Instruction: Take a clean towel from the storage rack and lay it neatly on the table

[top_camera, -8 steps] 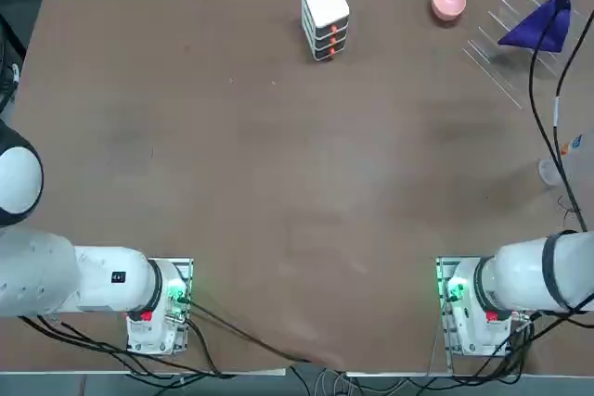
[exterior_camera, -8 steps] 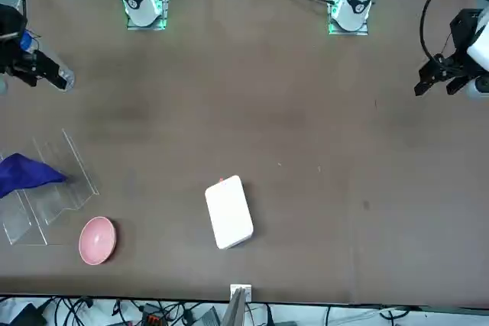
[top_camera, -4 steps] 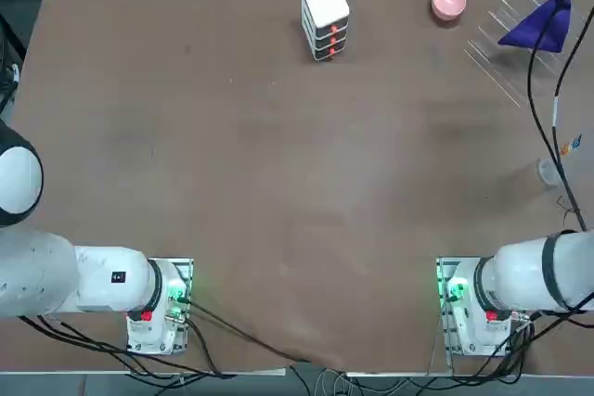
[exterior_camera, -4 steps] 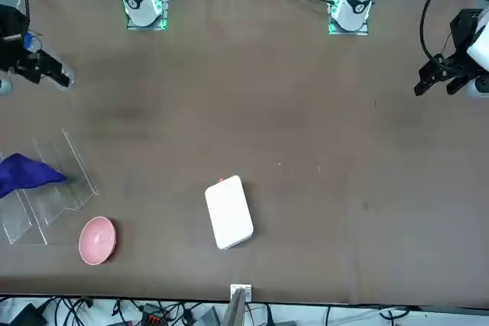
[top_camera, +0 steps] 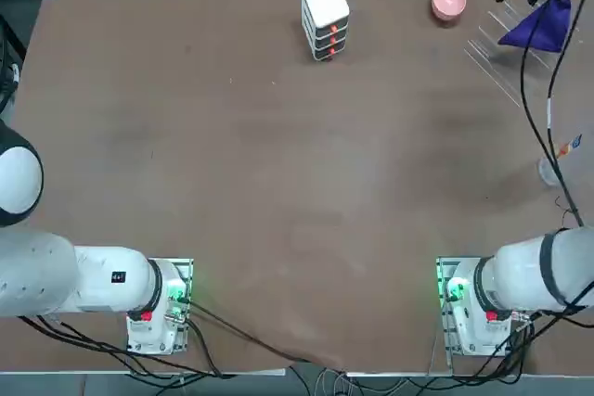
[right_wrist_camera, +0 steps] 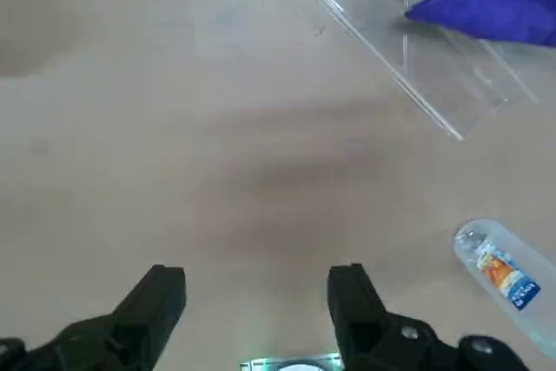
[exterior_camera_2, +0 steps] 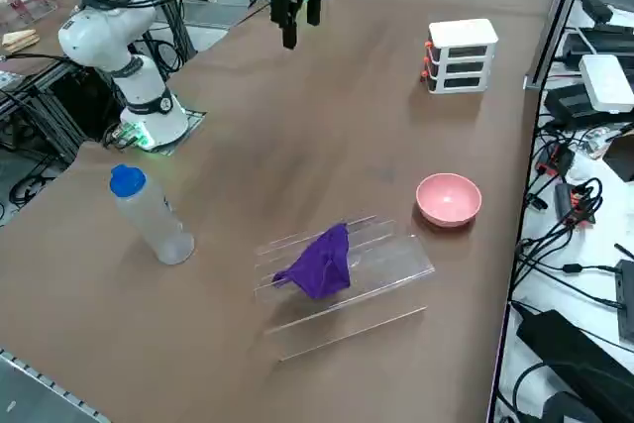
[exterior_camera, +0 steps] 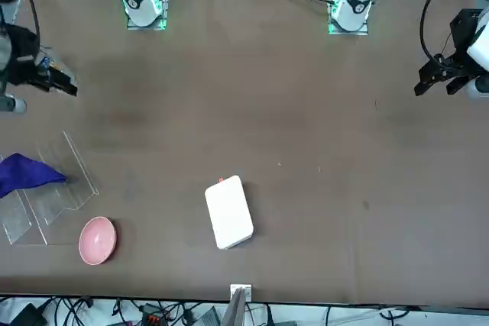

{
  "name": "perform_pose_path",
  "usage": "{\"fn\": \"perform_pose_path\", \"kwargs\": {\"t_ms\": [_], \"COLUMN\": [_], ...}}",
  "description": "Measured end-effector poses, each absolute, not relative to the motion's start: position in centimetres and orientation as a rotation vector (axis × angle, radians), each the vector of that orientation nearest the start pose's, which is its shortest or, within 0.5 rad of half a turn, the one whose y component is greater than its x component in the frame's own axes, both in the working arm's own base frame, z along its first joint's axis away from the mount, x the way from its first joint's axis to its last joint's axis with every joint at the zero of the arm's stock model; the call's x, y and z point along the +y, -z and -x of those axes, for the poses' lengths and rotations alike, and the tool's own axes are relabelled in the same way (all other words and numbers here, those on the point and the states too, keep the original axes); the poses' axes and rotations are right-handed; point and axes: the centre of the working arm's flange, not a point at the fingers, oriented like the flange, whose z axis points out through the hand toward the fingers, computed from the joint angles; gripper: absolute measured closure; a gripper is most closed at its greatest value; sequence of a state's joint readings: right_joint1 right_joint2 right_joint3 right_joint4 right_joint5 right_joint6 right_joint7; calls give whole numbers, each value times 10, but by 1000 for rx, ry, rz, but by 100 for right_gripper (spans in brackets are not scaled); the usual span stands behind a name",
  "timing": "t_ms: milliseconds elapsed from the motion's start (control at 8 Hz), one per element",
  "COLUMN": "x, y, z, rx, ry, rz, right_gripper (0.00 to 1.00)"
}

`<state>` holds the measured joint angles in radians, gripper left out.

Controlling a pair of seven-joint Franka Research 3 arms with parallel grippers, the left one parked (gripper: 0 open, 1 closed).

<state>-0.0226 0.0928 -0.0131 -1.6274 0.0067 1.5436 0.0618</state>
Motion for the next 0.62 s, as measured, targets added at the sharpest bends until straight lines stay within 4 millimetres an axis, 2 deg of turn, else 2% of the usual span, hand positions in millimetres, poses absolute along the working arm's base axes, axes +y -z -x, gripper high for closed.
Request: {"fn": "perform_pose_path", "kwargs": {"t_ms": [250,375,625], "x": [-32,-42,-59], "y": [-515,-497,-454], "z": [-588,-601,-635], "rx": [-86,-202,-520], "ry": [-293,-290,-206], "rz": [3181,3266,3377], "right_gripper": [3,2,2]}}
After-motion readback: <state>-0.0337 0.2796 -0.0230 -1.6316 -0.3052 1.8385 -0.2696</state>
